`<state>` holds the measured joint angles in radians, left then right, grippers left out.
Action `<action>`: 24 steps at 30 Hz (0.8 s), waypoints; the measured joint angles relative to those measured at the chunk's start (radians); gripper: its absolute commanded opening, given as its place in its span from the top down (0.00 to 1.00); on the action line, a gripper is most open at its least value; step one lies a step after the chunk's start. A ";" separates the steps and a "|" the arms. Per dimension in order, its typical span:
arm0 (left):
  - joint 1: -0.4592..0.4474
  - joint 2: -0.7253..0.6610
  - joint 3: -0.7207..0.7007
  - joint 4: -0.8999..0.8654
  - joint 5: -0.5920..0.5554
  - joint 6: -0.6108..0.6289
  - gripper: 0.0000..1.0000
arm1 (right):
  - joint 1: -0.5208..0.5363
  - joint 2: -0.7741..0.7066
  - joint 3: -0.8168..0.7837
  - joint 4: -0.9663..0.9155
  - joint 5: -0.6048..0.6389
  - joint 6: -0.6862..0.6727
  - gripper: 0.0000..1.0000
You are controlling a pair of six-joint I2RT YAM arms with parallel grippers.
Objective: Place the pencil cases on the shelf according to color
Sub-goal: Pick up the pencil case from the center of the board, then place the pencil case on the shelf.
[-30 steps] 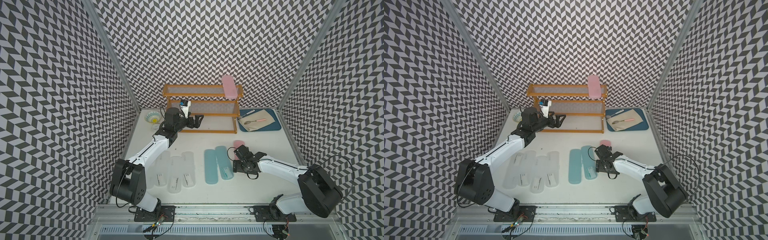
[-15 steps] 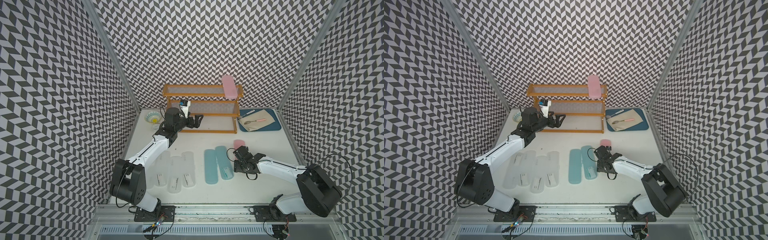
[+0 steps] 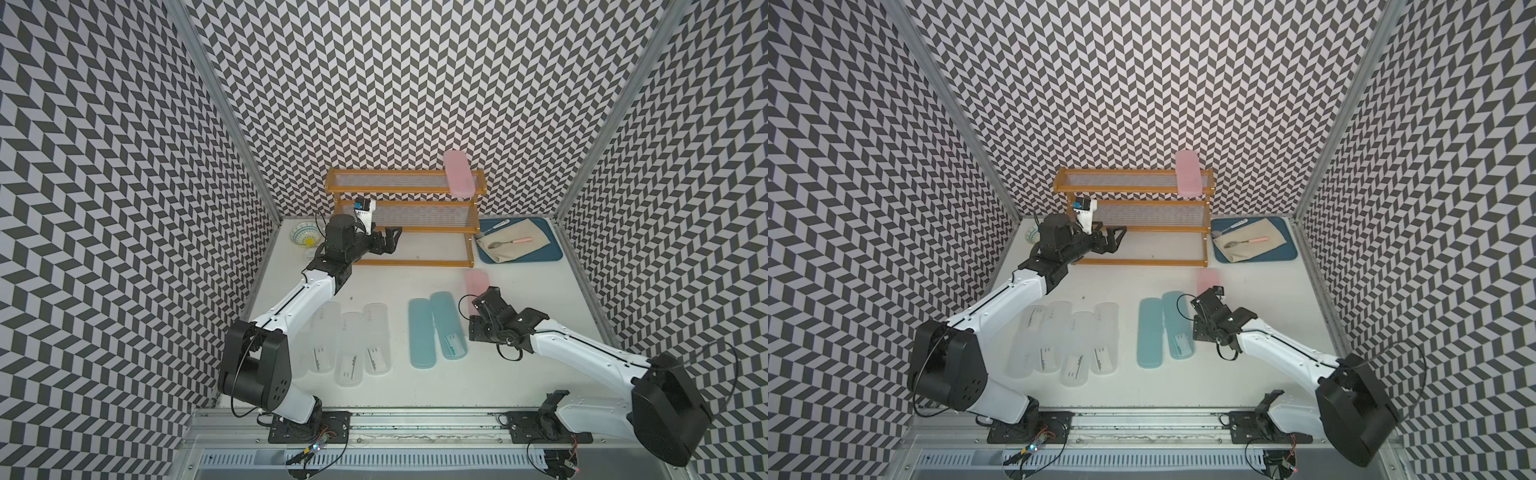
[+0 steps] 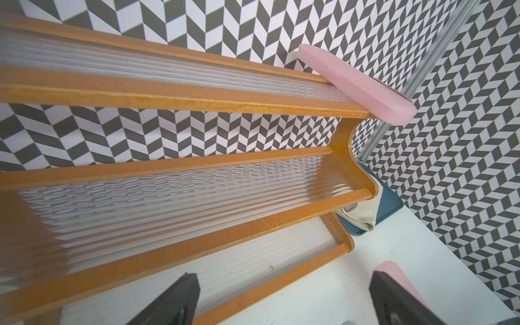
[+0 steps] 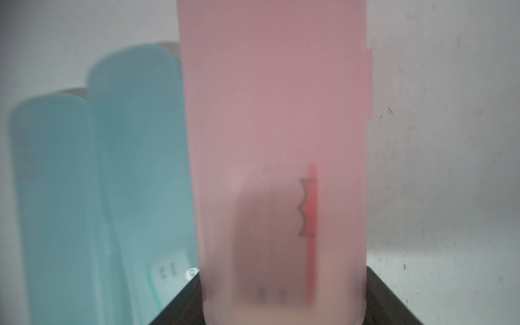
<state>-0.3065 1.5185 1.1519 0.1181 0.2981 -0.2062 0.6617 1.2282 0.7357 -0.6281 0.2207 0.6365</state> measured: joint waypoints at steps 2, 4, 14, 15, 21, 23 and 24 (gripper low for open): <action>0.002 -0.015 0.000 0.000 -0.018 0.004 0.01 | 0.010 -0.022 0.050 -0.013 0.001 -0.021 0.51; 0.006 -0.035 -0.006 0.002 -0.031 0.006 0.01 | 0.014 -0.031 0.116 -0.027 0.003 -0.042 0.51; 0.042 -0.061 0.052 -0.034 -0.130 -0.027 0.01 | 0.017 0.053 0.421 0.001 -0.037 -0.129 0.50; 0.053 -0.051 0.091 -0.048 -0.138 -0.029 0.01 | 0.017 0.079 0.460 0.003 -0.039 -0.140 0.49; 0.112 -0.028 0.192 -0.045 -0.142 -0.034 0.01 | 0.016 0.222 0.687 0.026 -0.036 -0.201 0.49; 0.113 -0.026 0.175 -0.044 -0.129 -0.034 0.01 | 0.016 0.269 0.763 0.030 -0.032 -0.218 0.49; 0.112 -0.026 0.161 -0.045 -0.119 -0.034 0.01 | 0.016 0.298 0.808 0.029 -0.029 -0.226 0.49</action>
<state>-0.1947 1.4929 1.3132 0.0731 0.1795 -0.2405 0.6773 1.5265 1.5440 -0.5995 0.1917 0.4103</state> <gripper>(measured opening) 0.992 0.748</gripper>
